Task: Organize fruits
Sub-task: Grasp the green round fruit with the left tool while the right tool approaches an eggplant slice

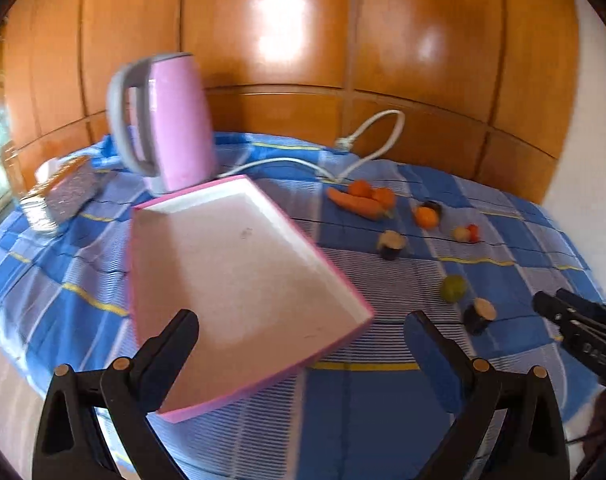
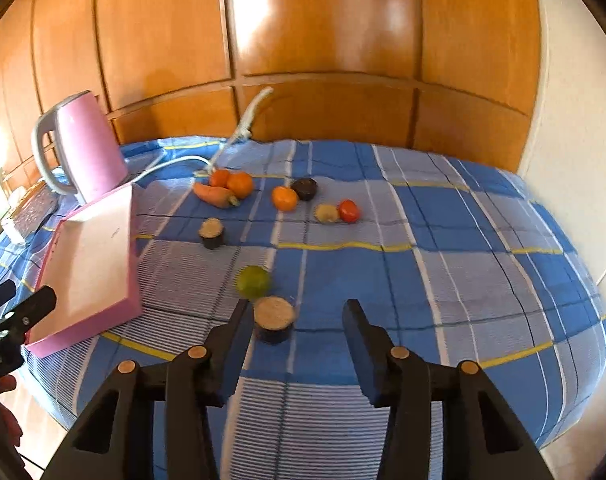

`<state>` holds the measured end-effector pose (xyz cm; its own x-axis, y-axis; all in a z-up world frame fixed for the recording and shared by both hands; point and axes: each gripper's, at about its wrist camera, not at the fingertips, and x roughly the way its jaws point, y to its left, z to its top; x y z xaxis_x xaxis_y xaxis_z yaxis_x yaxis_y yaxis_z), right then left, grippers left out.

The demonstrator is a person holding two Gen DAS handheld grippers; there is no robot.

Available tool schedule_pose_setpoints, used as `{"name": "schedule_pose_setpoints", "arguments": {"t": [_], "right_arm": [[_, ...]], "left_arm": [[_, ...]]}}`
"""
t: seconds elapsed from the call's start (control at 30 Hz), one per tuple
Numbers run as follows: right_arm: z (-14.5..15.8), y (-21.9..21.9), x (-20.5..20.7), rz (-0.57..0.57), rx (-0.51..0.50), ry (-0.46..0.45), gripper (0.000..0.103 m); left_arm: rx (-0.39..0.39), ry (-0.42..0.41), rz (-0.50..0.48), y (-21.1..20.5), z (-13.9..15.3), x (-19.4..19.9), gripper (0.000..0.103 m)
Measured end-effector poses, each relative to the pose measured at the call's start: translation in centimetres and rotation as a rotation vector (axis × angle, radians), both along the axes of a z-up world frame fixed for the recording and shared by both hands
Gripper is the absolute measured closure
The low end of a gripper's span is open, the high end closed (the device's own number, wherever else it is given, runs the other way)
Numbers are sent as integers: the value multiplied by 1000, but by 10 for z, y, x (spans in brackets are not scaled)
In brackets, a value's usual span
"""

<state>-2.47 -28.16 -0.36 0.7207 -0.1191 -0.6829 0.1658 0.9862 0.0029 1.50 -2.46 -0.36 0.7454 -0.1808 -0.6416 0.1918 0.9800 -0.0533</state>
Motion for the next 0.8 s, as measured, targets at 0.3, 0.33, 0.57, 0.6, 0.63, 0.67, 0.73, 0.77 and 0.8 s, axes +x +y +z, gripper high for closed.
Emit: {"name": "schedule_pose_setpoints", "arguments": {"t": [0.3, 0.33, 0.57, 0.6, 0.63, 0.67, 0.73, 0.77, 0.8], "right_arm": [[-19, -23, -1, -11, 56, 57, 56], [-20, -23, 0, 4, 64, 56, 56], [-26, -11, 6, 112, 84, 63, 56], [-28, -11, 8, 117, 88, 66, 56], [-29, -9, 11, 126, 94, 68, 56], [-30, -9, 13, 132, 95, 68, 56], [-32, -6, 17, 145, 97, 69, 56], [-32, -5, 20, 152, 102, 68, 56], [-32, -4, 23, 161, 103, 64, 56]], "left_arm": [[149, 0, -158, -61, 0, 17, 0], [161, -1, -176, -67, -1, 19, 0], [151, 3, -218, -90, 0, 29, 0], [144, 7, -224, -90, -1, 29, 0], [139, 14, -231, -91, -1, 31, 0], [136, 20, -234, -92, -1, 31, 0], [131, 28, -243, -94, -3, 35, 0], [128, 31, -248, -95, -3, 36, 0], [124, 39, -253, -95, -4, 38, 0]]}}
